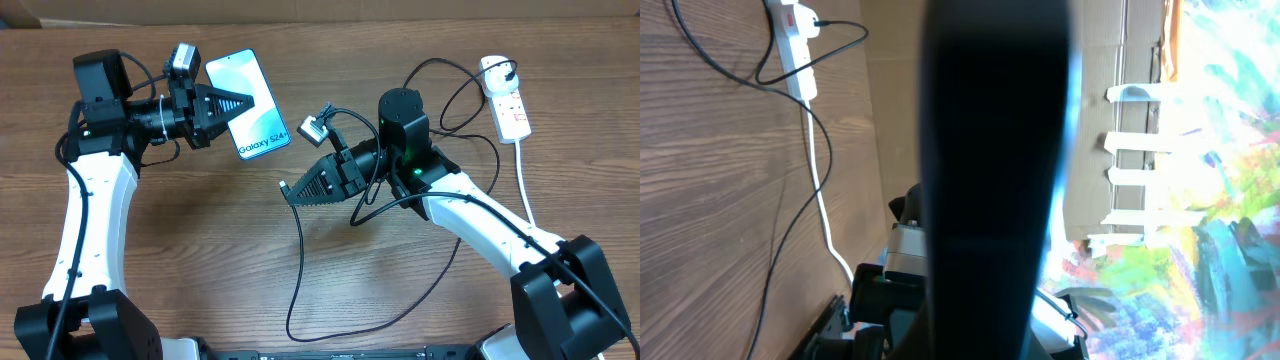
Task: Plug charger to phone and switch on socket
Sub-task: 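Rotate the right gripper to point the plug toward the phone's bottom port, then move the plug left toward the phone's bottom edge with the right gripper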
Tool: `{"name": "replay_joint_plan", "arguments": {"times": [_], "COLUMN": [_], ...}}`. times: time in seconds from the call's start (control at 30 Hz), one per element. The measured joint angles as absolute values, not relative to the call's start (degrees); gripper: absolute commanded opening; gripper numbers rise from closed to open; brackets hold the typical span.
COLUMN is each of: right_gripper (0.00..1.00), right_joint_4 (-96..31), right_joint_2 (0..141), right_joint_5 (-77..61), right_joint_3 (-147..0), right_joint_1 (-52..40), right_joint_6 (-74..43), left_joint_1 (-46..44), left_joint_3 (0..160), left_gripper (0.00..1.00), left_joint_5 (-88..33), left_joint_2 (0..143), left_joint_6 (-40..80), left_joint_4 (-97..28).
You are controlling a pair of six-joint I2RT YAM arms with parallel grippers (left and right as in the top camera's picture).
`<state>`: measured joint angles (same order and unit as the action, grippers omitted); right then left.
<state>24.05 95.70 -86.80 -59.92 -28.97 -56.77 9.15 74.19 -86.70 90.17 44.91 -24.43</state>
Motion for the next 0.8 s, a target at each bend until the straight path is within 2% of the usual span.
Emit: {"name": "replay_joint_plan", "arguments": {"times": [0.23,0.6,0.8], "right_gripper": [0.04,0.04,0.04], "right_joint_4": [25.2,38.0,38.8], "right_joint_2": [95.7,95.7,95.7], "right_joint_5": [-86.2,-84.4,-84.2], "right_joint_3": [-59.9,-59.9,-59.9], "right_joint_1": [-29.0,-27.8,-27.8], "right_joint_6": [-61.1,-72.1,-75.3], "left_joint_1": [8.8,7.7,7.7], "left_joint_3": [74.2,74.2,74.2], "left_gripper": [0.04,0.04,0.04], "left_joint_5": [-87.8,-87.7,-87.4], "left_joint_2": [90.2,90.2,90.2], "left_joint_6": [44.9,44.8,44.8], "left_joint_4": [-24.4,-24.4,-25.8]}}
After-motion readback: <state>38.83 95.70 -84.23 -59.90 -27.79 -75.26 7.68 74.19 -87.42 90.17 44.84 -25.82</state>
